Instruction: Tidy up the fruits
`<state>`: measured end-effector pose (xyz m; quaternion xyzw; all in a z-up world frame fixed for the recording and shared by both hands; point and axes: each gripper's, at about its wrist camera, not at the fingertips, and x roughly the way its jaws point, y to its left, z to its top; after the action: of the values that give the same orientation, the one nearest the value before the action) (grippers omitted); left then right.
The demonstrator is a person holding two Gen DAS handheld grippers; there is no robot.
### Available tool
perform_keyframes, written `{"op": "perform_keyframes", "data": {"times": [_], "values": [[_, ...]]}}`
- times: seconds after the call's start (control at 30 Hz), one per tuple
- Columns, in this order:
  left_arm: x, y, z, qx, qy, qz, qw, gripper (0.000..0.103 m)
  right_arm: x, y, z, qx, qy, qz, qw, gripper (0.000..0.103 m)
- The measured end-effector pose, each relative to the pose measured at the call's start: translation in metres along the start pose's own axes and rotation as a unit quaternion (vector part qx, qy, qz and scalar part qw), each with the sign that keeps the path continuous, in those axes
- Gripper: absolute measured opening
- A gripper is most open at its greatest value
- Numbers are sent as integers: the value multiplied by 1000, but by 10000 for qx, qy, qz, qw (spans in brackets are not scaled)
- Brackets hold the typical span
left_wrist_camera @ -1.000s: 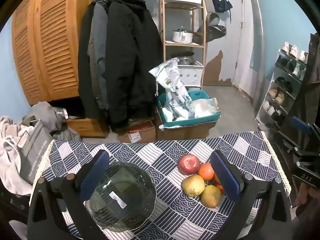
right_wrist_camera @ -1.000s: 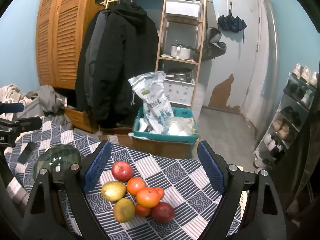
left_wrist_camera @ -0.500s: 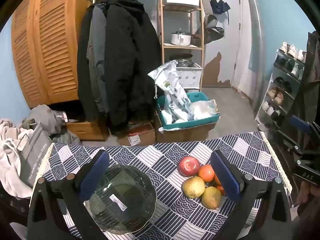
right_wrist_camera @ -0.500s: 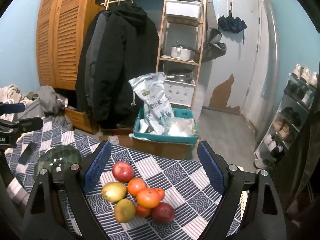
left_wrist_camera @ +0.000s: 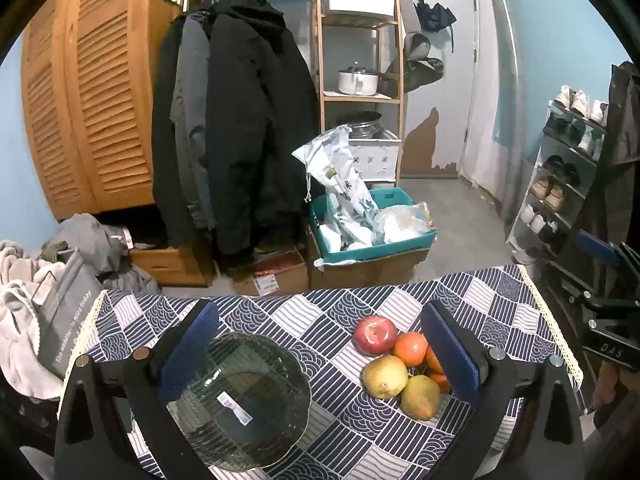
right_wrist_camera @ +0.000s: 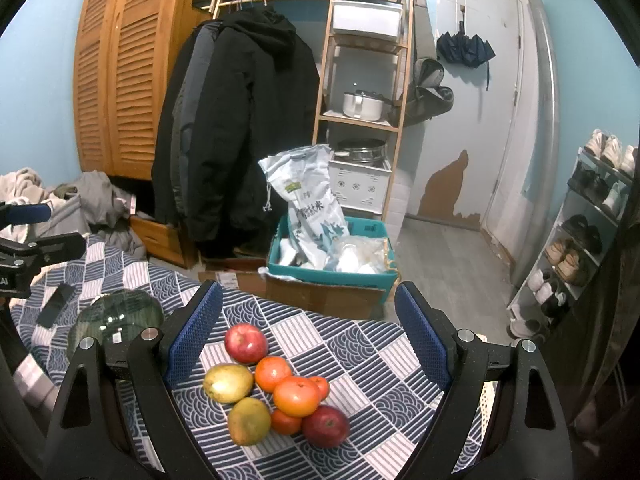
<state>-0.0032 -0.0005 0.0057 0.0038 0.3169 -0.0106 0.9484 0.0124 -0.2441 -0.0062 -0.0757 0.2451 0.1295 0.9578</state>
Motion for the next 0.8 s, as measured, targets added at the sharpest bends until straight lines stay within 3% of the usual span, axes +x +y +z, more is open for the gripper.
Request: {"op": "perform_keyframes", "data": {"times": [0.8], "values": [[-1,1,-2,-5,-13,-14,10000,102,0,0,1,-5,-4,-5,10000,87]]}}
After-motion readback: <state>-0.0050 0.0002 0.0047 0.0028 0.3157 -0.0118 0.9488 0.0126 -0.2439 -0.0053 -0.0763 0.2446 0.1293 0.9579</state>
